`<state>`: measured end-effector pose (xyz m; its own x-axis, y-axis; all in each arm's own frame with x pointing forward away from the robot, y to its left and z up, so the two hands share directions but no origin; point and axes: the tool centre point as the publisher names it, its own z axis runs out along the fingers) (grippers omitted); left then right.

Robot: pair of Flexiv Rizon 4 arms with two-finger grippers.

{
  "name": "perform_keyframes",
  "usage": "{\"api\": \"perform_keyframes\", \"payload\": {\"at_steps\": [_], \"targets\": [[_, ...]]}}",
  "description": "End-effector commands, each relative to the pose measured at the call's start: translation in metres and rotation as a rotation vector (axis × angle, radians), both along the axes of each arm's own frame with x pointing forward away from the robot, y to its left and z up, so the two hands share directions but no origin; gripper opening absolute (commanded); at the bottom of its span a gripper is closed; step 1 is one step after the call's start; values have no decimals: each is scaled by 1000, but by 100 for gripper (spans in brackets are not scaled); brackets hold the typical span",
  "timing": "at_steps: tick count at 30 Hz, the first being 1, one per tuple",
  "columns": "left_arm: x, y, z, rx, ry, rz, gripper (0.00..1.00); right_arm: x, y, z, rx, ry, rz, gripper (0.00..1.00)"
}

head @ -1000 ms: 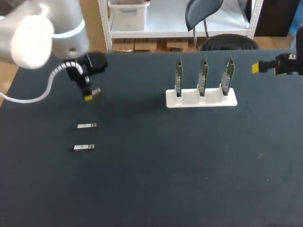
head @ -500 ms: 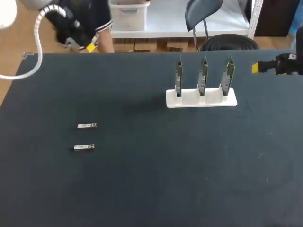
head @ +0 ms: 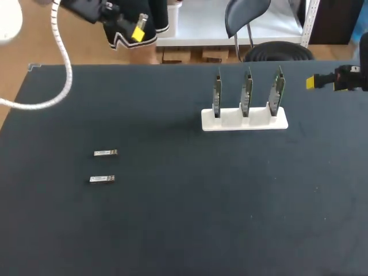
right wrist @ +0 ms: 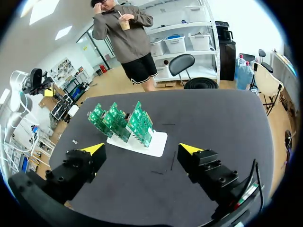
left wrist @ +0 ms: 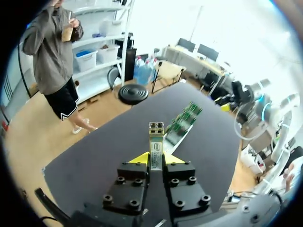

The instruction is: Pick up the optical module with the left hand, and insert it into the network port with the right hand.

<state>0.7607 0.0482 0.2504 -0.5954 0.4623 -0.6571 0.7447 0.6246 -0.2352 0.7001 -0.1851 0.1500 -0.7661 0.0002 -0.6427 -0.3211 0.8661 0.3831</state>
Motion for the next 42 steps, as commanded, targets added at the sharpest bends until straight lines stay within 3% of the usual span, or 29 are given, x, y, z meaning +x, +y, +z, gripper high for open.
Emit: {"api": "perform_keyframes", "payload": {"at_steps": [1,7,13,20,26,29,36,42], "targets": [[-7,-13,1,-644,-393,-32,0,0,0,0,0,0,0,100],[-4,-41,7,-653,-498,-156,0,0,0,0,0,0,0,100],[-4,-79,0,-628,-543,-286,0,0,0,0,0,0,0,100],[2,-111,-16,-592,-551,-387,0,0,0,0,0,0,0,100],[11,-134,-23,-627,-478,-553,0,0,0,0,0,0,0,100],[15,-142,-22,-624,-490,-574,0,0,0,0,0,0,0,100],[8,-152,-32,-614,-470,-723,0,0,0,0,0,0,0,100],[1,-153,-36,-602,-481,-753,0,0,0,0,0,0,0,100]]}}
